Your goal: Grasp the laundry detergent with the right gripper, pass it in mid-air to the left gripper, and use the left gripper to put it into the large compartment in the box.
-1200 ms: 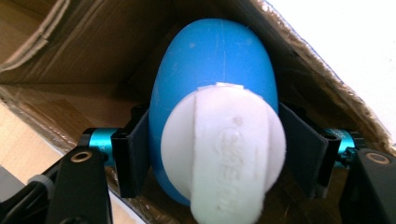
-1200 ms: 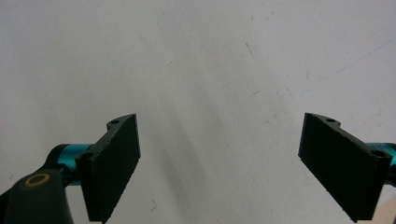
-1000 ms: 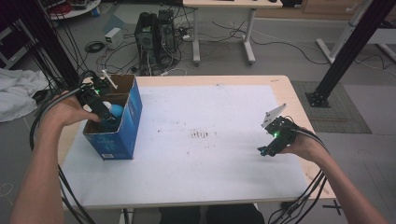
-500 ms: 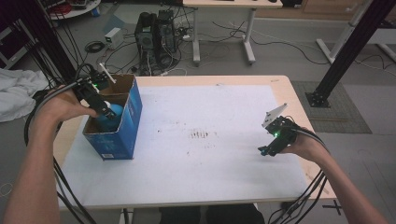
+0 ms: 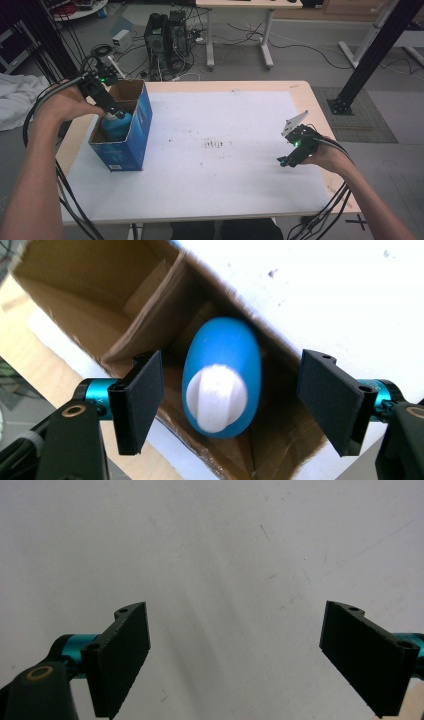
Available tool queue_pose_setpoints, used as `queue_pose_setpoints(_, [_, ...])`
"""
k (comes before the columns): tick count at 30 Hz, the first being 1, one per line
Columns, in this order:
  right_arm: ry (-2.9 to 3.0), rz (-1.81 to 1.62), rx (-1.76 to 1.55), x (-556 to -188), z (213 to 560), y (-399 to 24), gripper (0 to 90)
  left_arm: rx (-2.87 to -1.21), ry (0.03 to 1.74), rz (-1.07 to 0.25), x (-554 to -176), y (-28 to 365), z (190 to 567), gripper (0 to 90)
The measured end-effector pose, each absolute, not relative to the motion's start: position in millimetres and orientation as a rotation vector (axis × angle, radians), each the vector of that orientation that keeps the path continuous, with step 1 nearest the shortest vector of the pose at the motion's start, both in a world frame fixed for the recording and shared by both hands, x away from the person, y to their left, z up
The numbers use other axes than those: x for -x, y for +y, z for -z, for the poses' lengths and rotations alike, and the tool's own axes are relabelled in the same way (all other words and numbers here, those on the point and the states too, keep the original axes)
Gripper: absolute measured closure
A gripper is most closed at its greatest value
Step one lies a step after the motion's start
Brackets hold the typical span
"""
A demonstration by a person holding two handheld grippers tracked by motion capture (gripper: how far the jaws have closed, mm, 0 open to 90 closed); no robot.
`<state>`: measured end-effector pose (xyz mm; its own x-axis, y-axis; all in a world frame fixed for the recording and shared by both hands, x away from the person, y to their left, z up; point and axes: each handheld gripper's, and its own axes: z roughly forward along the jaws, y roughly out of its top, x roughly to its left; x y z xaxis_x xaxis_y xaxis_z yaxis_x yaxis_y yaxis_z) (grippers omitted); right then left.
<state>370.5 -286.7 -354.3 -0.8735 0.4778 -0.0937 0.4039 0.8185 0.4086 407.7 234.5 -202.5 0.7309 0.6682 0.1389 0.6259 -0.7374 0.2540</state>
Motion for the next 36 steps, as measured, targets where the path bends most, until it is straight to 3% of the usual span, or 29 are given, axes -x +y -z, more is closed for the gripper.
queue_pose_setpoints(17, [2.797, -0.571, -0.683, -371, 351, -282, 11.9, -2.743, 0.688, -0.315, -398, 152, 184, 21.6])
queue_pose_setpoints(28, [2.793, -0.565, -0.668, -373, 349, -279, 12.0, -2.809, 0.461, -0.188, -396, 78, 232, 17.4])
queue_pose_setpoints(36, [2.789, -0.574, -0.674, -374, 348, -276, 12.0, -2.872, 0.428, -0.063, -397, 51, 282, 17.4])
